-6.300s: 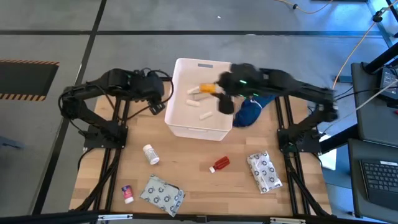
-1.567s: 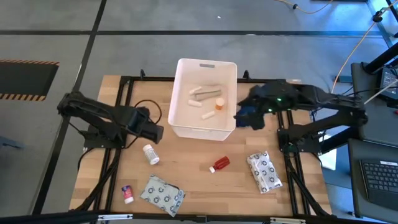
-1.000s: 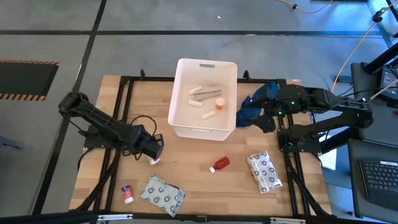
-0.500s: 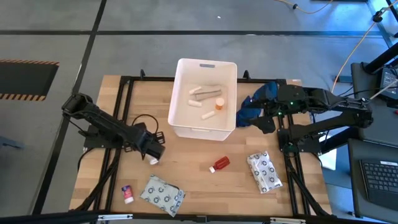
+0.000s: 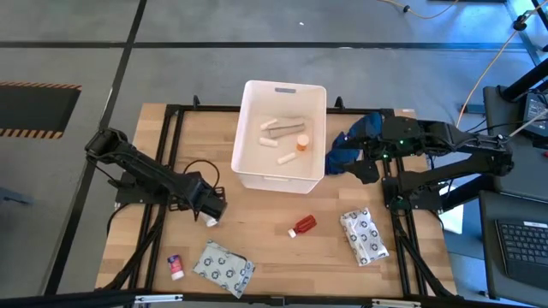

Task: Pick & place medical supplies in basket/bin
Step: Put the white pill bottle into the white basket

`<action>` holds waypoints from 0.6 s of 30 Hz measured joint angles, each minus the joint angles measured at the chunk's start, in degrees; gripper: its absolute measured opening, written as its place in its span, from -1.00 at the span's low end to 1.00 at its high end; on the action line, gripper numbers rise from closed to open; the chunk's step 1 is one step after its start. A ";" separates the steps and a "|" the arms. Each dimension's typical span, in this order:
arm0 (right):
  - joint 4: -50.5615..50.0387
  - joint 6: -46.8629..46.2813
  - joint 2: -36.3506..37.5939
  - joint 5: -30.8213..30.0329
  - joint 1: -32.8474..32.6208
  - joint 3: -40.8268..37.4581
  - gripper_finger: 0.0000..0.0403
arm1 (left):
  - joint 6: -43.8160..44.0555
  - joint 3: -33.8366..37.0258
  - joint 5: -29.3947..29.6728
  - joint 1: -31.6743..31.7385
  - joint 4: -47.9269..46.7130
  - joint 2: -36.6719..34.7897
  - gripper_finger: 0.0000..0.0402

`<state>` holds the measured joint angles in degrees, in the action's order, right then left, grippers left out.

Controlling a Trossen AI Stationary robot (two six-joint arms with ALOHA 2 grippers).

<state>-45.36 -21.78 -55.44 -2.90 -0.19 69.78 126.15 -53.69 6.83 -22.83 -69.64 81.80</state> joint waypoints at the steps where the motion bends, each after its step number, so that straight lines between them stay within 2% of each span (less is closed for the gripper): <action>1: 0.00 0.00 0.00 0.00 0.00 0.00 0.74 | -0.01 0.00 -0.27 0.00 -0.01 -0.02 0.25; 8: 0.00 1.18 0.00 0.02 0.00 0.00 0.74 | 3.55 0.00 1.41 0.00 -1.05 -0.03 0.54; 18: -0.44 1.51 0.00 0.00 0.02 0.00 0.74 | 2.72 -0.02 -0.19 0.00 -0.65 -0.04 0.56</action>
<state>-45.80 -20.27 -55.44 -2.90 -0.17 69.78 128.87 -53.71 6.63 -22.83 -70.29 81.76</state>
